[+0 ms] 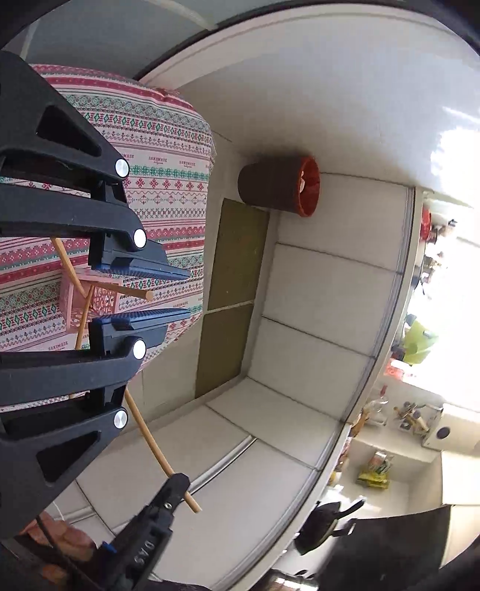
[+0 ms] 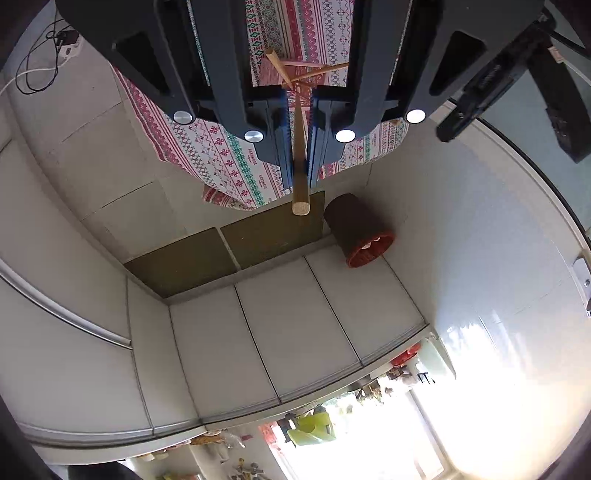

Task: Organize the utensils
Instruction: 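Lower both held sticks into the pink mesh holder and open both tools, then move the left tool back to the stick pile and grasp a stick, then grasp a stick with the right tool while the left tool lifts its stick, then carry both held sticks over the pink mesh holder and lower them in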

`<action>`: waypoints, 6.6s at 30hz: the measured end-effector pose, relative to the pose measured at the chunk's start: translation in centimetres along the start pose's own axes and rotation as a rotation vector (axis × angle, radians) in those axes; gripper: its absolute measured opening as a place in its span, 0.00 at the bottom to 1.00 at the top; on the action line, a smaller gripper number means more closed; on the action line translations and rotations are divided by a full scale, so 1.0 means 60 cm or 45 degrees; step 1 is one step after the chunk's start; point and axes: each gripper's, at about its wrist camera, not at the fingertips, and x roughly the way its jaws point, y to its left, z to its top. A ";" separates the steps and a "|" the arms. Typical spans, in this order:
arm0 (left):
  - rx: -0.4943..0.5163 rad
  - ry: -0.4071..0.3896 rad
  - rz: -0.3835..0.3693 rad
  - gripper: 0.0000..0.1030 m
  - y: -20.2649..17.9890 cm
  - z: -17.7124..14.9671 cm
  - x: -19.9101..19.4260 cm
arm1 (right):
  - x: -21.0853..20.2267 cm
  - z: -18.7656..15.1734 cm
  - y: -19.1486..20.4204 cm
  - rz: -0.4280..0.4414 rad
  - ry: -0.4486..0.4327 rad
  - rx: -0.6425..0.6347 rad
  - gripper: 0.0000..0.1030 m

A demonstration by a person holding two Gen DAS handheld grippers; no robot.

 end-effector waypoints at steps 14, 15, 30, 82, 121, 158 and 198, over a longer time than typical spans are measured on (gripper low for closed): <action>-0.091 0.013 0.025 0.20 0.059 0.003 -0.007 | 0.082 -0.053 0.045 -0.034 0.083 -0.124 0.12; -0.083 0.009 0.025 0.20 0.058 0.003 -0.011 | 0.082 -0.055 0.048 -0.037 0.085 -0.126 0.12; 0.157 0.053 0.017 0.50 -0.026 -0.043 -0.058 | -0.035 -0.098 0.049 -0.193 0.043 -0.264 0.54; 0.700 1.206 0.079 0.87 -0.159 -0.436 0.292 | -0.156 -0.426 -0.327 -0.153 0.585 0.124 0.89; 0.839 0.525 -0.106 0.07 -0.117 -0.299 0.054 | 0.119 -0.384 -0.272 -0.531 0.767 0.697 0.28; 0.505 0.208 -0.214 0.06 -0.139 -0.148 -0.097 | -0.187 -0.169 -0.118 -0.124 0.144 0.182 0.07; -0.009 -0.005 0.105 0.19 -0.003 -0.046 -0.021 | -0.167 -0.044 -0.010 0.057 0.019 0.099 0.08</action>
